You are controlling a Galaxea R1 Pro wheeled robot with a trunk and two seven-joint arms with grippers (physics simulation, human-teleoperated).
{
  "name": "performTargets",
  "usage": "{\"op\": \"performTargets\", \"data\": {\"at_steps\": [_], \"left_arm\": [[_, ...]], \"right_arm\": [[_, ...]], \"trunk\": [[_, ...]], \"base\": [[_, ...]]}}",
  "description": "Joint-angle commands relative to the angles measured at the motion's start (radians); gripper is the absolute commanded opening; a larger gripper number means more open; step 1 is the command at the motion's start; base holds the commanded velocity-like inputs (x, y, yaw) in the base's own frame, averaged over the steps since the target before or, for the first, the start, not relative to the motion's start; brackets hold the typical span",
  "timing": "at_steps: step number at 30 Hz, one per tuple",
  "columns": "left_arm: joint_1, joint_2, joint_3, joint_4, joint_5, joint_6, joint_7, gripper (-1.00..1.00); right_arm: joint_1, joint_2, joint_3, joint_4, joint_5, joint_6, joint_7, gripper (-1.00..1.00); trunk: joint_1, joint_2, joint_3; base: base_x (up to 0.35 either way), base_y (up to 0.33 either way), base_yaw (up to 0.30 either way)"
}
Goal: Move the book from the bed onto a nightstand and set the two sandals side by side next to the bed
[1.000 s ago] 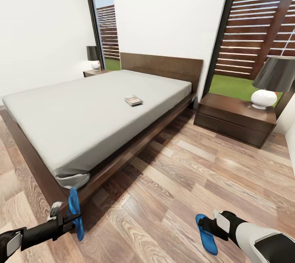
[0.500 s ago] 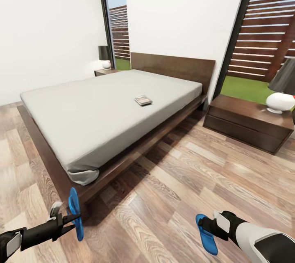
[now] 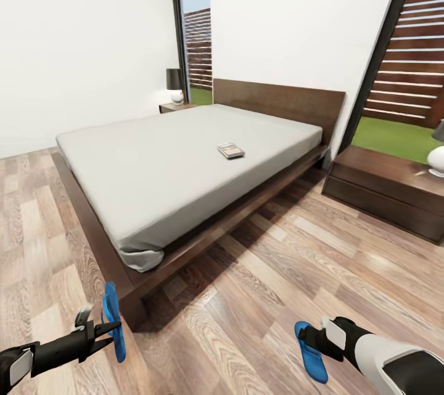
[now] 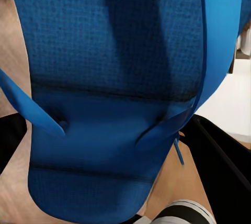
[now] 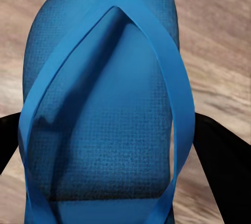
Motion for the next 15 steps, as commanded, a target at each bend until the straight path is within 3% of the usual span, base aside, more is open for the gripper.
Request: {"op": "performTargets", "data": {"at_steps": [1, 15], "left_arm": [[-0.001, 0.0, 0.007, 0.0, -0.005, 0.009, -0.001, -1.0], [-0.001, 0.0, 0.007, 0.0, -0.004, 0.009, 0.029, -1.0]], "right_arm": [[-0.001, 0.0, 0.009, 0.001, -0.011, 0.003, 0.0, -1.0], [-0.001, 0.0, 0.009, 0.001, -0.011, 0.003, 0.0, -1.0]], "trunk": [[0.0, 0.0, -0.001], [0.0, 0.0, -0.001]], "base": [[0.0, 0.0, 0.208], [0.0, 0.0, 0.214]]}}
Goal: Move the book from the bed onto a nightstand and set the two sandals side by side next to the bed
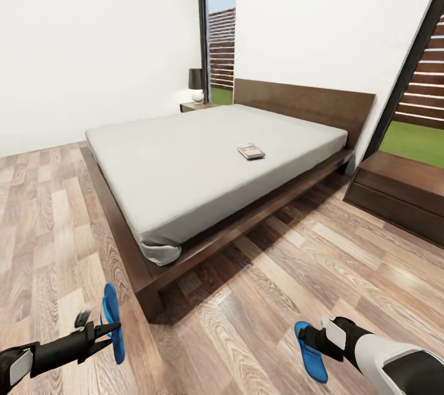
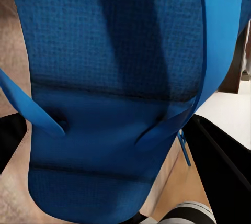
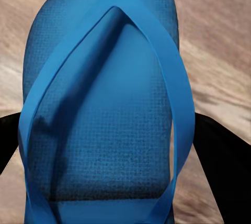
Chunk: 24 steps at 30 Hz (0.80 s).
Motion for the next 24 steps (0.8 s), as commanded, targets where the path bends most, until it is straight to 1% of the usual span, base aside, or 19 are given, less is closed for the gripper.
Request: {"op": "performTargets", "data": {"at_steps": [1, 24], "left_arm": [[-0.001, 0.0, 0.007, 0.0, -0.005, 0.009, -0.002, -1.0], [-0.001, 0.0, 0.007, 0.0, -0.005, 0.009, -0.001, -1.0]], "right_arm": [[-0.001, 0.0, 0.009, 0.001, -0.011, 0.003, 0.0, -1.0], [-0.001, 0.0, 0.009, 0.001, -0.011, 0.003, 0.0, -1.0]], "trunk": [[0.0, 0.0, -0.001], [0.0, 0.0, -0.001]], "base": [[0.0, 0.0, 0.216], [0.0, 0.0, 0.216]]}}
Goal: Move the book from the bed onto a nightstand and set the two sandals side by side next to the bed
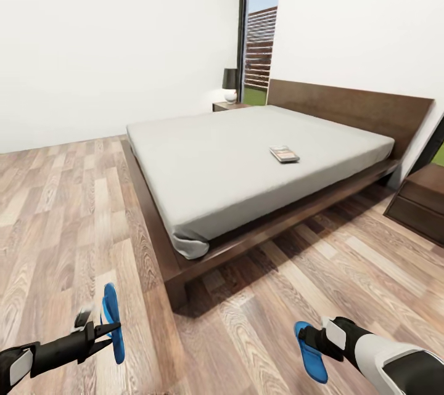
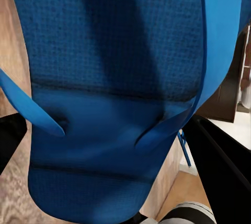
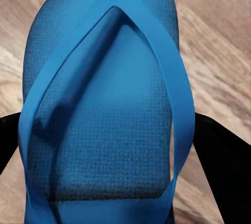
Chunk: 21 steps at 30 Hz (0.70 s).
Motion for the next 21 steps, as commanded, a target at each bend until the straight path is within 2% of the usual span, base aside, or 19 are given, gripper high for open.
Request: {"op": "performTargets", "data": {"at_steps": [1, 21], "left_arm": [[-0.001, 0.0, 0.007, 0.0, -0.005, 0.009, -0.002, -1.0], [0.0, -0.002, 0.007, 0.0, -0.005, 0.009, -0.001, -1.0]], "right_arm": [[-0.001, 0.0, 0.009, 0.001, -0.011, 0.003, 0.0, -1.0], [-0.001, 0.0, 0.009, 0.001, -0.011, 0.003, 0.0, -1.0]], "trunk": [[0.0, 0.0, -0.001], [0.0, 0.0, -0.001]], "base": [[0.0, 0.0, 0.216], [0.0, 0.0, 0.214]]}}
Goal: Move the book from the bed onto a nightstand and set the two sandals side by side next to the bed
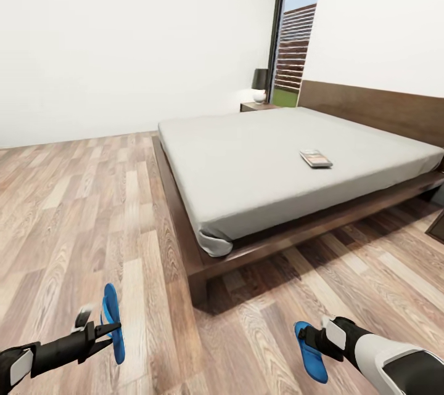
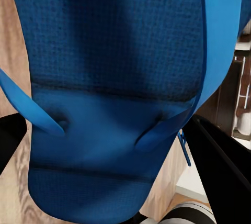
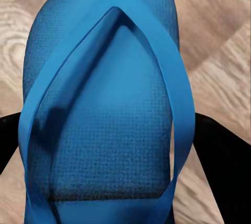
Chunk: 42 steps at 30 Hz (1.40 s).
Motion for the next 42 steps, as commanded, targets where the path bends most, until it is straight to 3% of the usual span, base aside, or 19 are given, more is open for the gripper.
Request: {"op": "performTargets", "data": {"at_steps": [1, 42], "left_arm": [[-0.001, 0.0, 0.007, 0.0, -0.005, 0.009, -0.002, -1.0], [-0.001, 0.0, 0.007, 0.0, -0.005, 0.008, -0.002, -1.0]], "right_arm": [[-0.001, 0.0, 0.009, 0.001, -0.011, 0.003, 0.0, -1.0], [-0.001, 0.0, 0.009, 0.001, -0.011, 0.003, 0.0, -1.0]], "trunk": [[0.0, 0.0, -0.001], [0.0, 0.0, -0.001]], "base": [[0.0, 0.0, 0.207], [0.053, -0.07, 0.099]]}}
